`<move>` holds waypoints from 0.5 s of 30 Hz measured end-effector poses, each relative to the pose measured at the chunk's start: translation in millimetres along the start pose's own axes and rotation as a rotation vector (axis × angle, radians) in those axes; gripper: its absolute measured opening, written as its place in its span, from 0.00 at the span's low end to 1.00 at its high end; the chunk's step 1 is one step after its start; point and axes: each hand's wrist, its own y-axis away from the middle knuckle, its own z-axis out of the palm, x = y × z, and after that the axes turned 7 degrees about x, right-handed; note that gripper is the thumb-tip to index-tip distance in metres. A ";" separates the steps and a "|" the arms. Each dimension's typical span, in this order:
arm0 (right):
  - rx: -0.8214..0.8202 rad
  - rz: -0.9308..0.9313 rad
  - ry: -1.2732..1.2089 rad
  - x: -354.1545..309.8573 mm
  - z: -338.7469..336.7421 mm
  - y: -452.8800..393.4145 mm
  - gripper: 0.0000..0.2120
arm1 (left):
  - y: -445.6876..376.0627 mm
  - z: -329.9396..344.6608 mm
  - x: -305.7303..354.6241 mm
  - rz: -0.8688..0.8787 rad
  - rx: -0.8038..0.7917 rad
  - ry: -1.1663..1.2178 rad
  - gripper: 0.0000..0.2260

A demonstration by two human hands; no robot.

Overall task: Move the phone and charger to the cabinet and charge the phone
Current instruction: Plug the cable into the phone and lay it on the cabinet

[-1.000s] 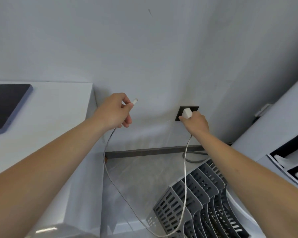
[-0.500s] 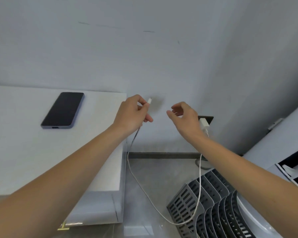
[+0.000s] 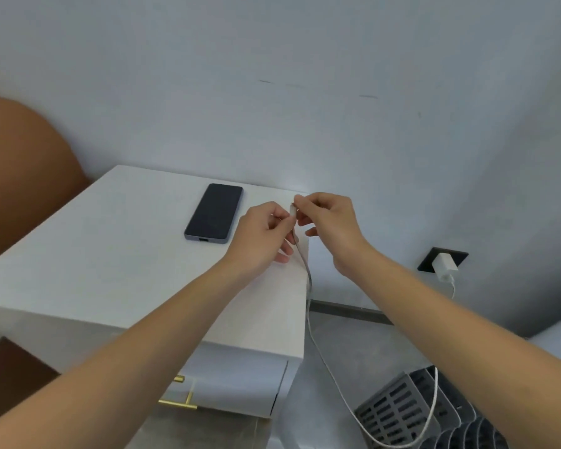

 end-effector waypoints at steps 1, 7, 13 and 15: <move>-0.009 0.000 -0.003 -3.0 3.9 0.6 0.12 | 1.5 -2.1 -1.4 0.003 0.000 0.003 0.08; -0.033 0.007 0.029 -6.3 16.8 1.2 0.10 | 0.2 -20.0 -11.8 0.029 0.040 -0.049 0.10; -0.062 0.134 -0.095 -0.4 27.2 5.4 0.11 | -36.8 -75.1 -24.2 0.149 0.400 -0.548 0.10; -0.093 0.161 -0.122 2.5 31.8 9.7 0.10 | -54.1 -82.0 -29.0 0.076 0.334 -0.761 0.18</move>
